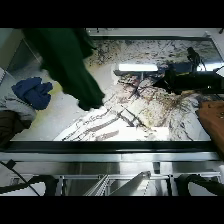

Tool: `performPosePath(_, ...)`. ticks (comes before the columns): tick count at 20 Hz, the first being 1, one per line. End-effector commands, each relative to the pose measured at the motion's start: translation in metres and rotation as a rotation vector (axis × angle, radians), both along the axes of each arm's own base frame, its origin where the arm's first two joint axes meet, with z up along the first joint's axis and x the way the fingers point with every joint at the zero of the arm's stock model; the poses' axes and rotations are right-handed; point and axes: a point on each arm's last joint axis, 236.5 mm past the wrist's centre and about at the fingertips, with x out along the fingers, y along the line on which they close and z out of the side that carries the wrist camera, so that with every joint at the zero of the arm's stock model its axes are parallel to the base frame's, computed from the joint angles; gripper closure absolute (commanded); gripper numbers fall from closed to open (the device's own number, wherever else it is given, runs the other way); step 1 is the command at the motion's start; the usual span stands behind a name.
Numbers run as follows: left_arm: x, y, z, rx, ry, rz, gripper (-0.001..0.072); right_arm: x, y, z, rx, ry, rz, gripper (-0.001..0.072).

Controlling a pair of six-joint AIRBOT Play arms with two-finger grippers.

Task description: Fold the shirts.

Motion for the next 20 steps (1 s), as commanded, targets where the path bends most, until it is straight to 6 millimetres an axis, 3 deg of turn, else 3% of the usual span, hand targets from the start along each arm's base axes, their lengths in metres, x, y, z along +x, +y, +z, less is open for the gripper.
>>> performPosePath(1,-0.02,-0.066,-0.029,-0.002,0.106,-0.11,0.0681,-0.016,-0.01,0.015,-0.004,-0.007,0.028,0.0691)
performPosePath(4,-0.021,-0.086,-0.09,0.058,0.256,-0.133,0.0681,-0.022,-0.033,0.037,-0.01,-0.05,-0.016,0.0691)
performPosePath(7,-0.024,-0.098,-0.156,0.094,0.418,-0.157,0.0681,-0.031,-0.038,0.038,-0.014,-0.033,-0.001,0.0691)
performPosePath(12,-0.022,-0.099,-0.264,0.124,0.607,-0.147,0.0681,-0.045,-0.037,0.006,-0.126,0.022,0.052,0.0692)
performPosePath(15,-0.03,-0.098,-0.303,0.13,0.716,-0.165,0.0664,-0.057,-0.032,-0.022,-0.121,0.084,0.056,0.0691)
performPosePath(16,-0.033,-0.095,-0.305,0.133,0.739,-0.185,0.0446,-0.061,-0.03,-0.028,-0.117,0.101,0.063,0.0686)
performPosePath(17,-0.034,-0.092,-0.301,0.135,0.753,-0.207,0.0071,-0.064,-0.026,-0.029,-0.117,0.105,0.077,0.0562)
performPosePath(18,-0.032,-0.083,-0.291,0.129,0.783,-0.203,-0.0008,-0.066,-0.02,-0.029,-0.12,0.092,0.102,0.0316)
performPosePath(20,-0.032,-0.056,-0.271,0.117,0.84,-0.193,-0.0007,-0.072,-0.004,-0.03,-0.13,0.076,0.164,0.0281)
